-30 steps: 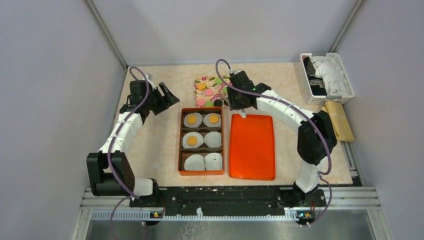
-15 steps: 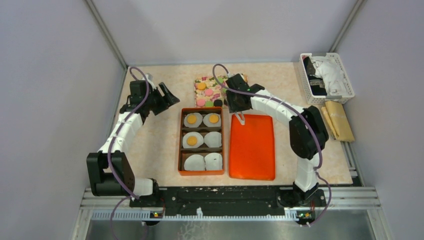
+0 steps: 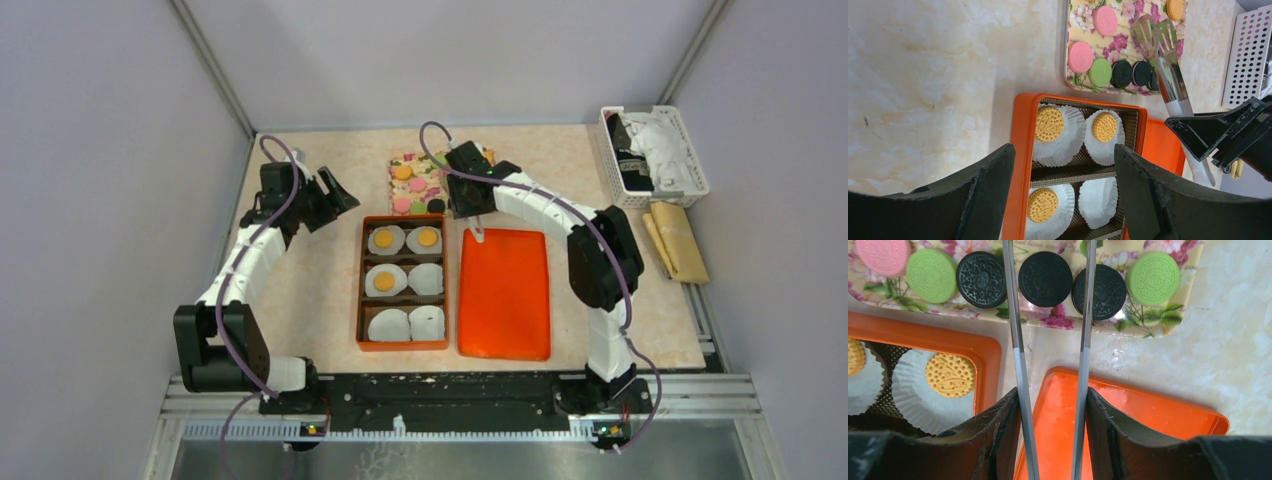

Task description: Pack the cookies

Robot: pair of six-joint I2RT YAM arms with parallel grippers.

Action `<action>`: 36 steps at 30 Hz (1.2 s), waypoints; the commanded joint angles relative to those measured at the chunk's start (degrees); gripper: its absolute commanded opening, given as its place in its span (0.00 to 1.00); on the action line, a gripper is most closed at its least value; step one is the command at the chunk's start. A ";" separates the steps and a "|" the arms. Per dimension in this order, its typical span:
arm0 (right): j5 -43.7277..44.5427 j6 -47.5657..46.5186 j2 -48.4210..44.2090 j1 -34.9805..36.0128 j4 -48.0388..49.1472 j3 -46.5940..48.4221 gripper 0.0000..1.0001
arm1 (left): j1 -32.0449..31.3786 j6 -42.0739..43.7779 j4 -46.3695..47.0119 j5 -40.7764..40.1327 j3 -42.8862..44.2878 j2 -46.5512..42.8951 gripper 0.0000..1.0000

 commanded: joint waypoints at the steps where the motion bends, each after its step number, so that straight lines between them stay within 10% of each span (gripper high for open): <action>1: 2.05 0.16 0.50 -0.22 -0.32 2.97 0.42 | 0.29 0.37 2.12 0.41 -0.52 -1.15 0.79; 17: 1.75 -1.74 -4.59 -0.33 -0.01 4.61 0.07 | 0.41 0.28 2.02 0.46 -0.36 -1.88 0.79; 36: 2.35 -5.21 -23.18 8.00 -0.28 -5.93 0.04 | 0.39 0.24 1.98 0.53 0.28 -1.22 0.78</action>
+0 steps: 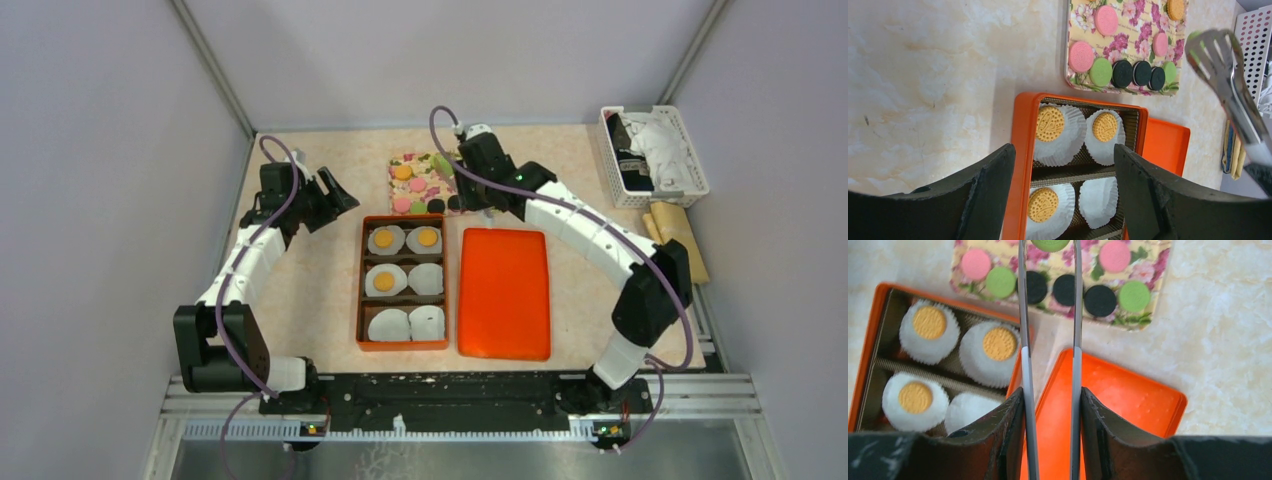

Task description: Pack the cookies

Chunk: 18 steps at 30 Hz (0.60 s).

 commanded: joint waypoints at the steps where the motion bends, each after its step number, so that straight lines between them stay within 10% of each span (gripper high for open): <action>1: 1.35 -2.12 -9.48 6.61 0.67 -4.46 0.04 | 0.30 0.26 2.08 0.72 0.49 -1.11 0.78; 18: 2.62 7.37 -22.22 24.30 -7.76 -20.30 0.04 | 0.32 -0.60 1.66 2.18 -0.12 -2.86 0.78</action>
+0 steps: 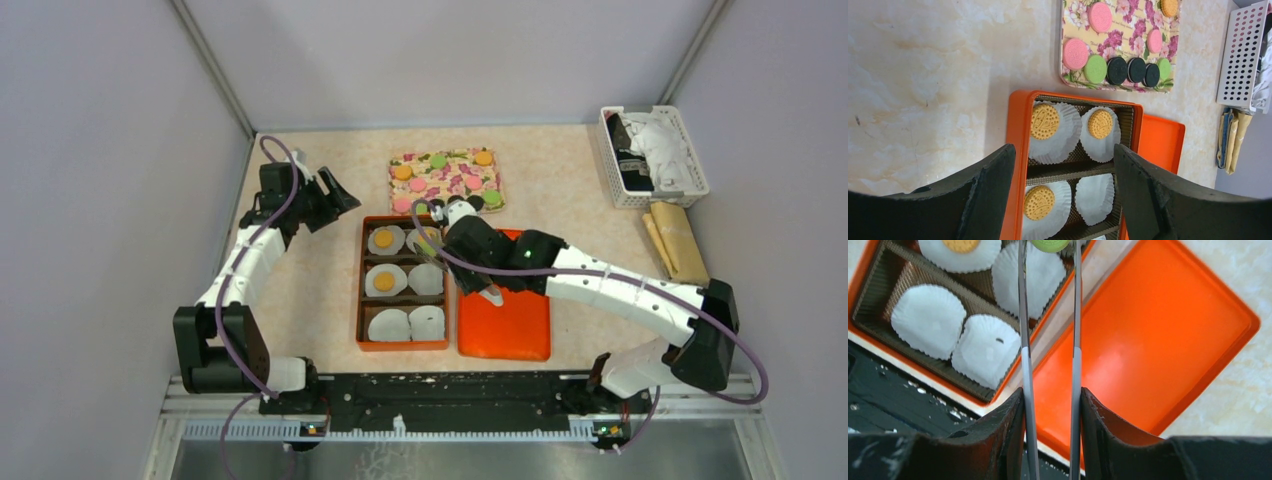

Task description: Pack the cookies

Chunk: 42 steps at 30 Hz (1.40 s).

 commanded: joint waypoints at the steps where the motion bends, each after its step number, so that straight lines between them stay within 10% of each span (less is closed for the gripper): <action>1: 0.17 4.59 -3.38 3.24 0.35 -2.93 0.04 | 0.28 -0.33 1.67 0.85 -0.12 -2.95 0.78; 10: -0.93 7.09 -3.07 5.63 1.35 -6.74 0.06 | 0.30 -0.88 1.74 1.46 -0.39 -3.24 0.78; 22: 0.72 7.62 -2.55 5.58 2.55 -6.84 0.48 | 0.28 -0.71 2.17 2.03 -0.57 -3.18 0.78; 42: 17.89 4.23 -4.21 5.16 2.40 4.03 0.41 | 0.30 -0.52 2.57 2.23 0.18 -2.52 0.78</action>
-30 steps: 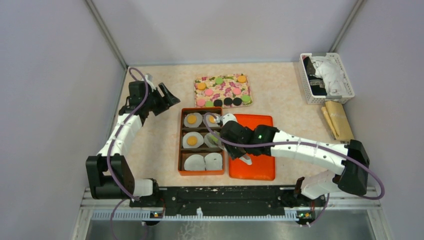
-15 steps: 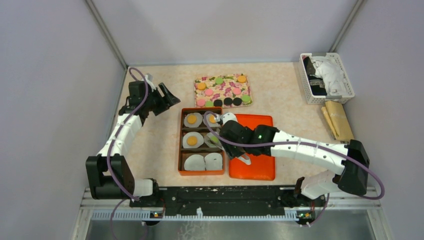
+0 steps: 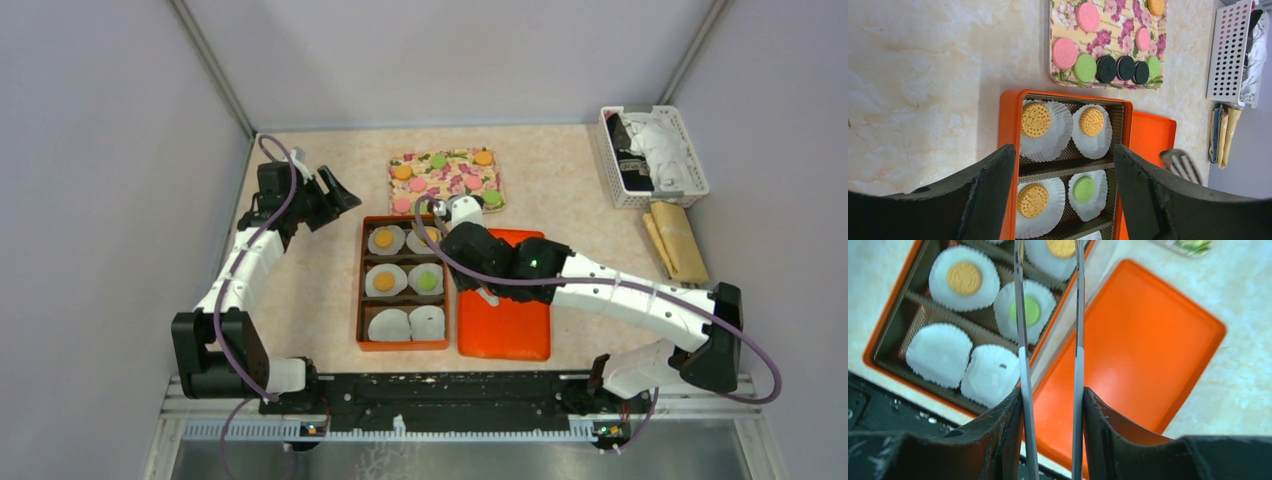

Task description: Pack the cookies

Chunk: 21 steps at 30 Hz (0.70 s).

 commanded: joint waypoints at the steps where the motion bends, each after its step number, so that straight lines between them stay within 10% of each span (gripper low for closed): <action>1: 9.69 -2.30 -1.66 -0.53 2.13 5.30 0.41 | 0.30 -0.31 2.57 0.79 0.17 -0.96 0.78; 21: -3.38 -12.35 24.51 -17.14 12.22 23.41 0.42 | 0.36 0.56 2.76 -0.10 -0.10 0.76 0.78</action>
